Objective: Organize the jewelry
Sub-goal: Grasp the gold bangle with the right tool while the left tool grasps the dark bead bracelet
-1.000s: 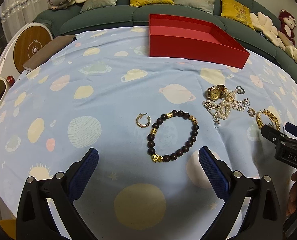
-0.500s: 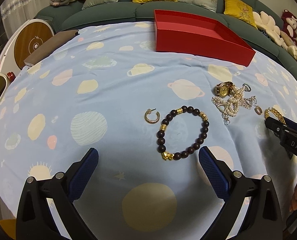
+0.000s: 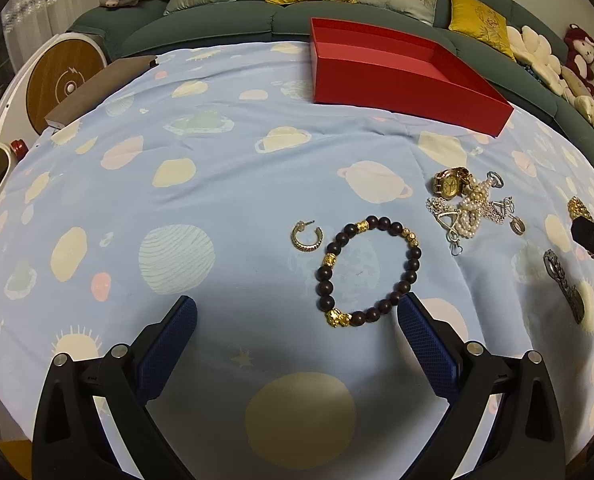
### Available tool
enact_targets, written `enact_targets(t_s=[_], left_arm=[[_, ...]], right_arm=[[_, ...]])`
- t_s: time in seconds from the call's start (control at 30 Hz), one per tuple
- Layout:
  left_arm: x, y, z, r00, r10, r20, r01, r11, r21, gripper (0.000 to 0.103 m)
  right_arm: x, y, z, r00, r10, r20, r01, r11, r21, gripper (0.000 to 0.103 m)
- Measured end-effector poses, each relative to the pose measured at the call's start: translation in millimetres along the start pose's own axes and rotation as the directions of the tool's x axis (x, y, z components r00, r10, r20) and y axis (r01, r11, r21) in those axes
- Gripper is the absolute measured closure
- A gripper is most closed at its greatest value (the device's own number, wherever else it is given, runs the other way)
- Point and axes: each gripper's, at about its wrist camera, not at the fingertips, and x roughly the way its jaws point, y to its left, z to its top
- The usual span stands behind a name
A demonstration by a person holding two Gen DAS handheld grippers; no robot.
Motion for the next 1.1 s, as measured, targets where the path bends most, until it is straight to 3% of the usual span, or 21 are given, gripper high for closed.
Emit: enact_targets(t_s=[0.17,0.27,0.43,0.53,0.7,0.8,1.0,1.07,1.1], left_arm=[[-5,26,13,0.999,0.022,0.038,-0.018,0.995,-0.098,0.005],[1,31,12,1.000,0.016,0.019,-0.013,0.990,-0.140,0.005],[0,0,2,0.999,-0.044,0.010,0.044,0.998,-0.043,0.006],[4,-18,-2,0.999,-0.043,0.002,0.043,0.999,0.021,0.006],[9,-21,0,1.000,-0.022,0.013,0.021,0.999,0.027,0.013],[8,-26,-1,0.999,-0.007,0.036,0.005,0.999,0.053,0.026],[4,-31,-1,0.997,-0.046,0.061,0.041,0.995,0.086,0.066],[3,-30,1,0.995,-0.077,0.059,0.072,0.994,0.086,0.090],[3,-28,2,0.994,-0.100,0.051,0.095,0.992,0.081,0.090]], right_arm=[[-9,-8,2,1.000,0.000,0.018,0.000,1.000,0.015,0.046],[-10,-9,1,1.000,0.006,0.016,-0.006,1.000,0.017,0.046],[-13,-5,-1,1.000,0.009,0.021,-0.009,1.000,0.002,0.046],[-13,-5,-2,1.000,0.009,0.020,-0.009,1.000,0.004,0.046],[-12,-5,-2,1.000,0.012,0.016,-0.013,1.000,0.008,0.046],[-12,-4,-2,1.000,0.016,0.015,-0.016,1.000,0.009,0.046],[-11,1,-4,1.000,0.022,0.013,-0.022,1.000,-0.002,0.046],[-10,1,-4,1.000,0.022,0.011,-0.022,1.000,-0.002,0.046],[-10,1,-4,1.000,0.021,0.010,-0.021,1.000,-0.002,0.046]])
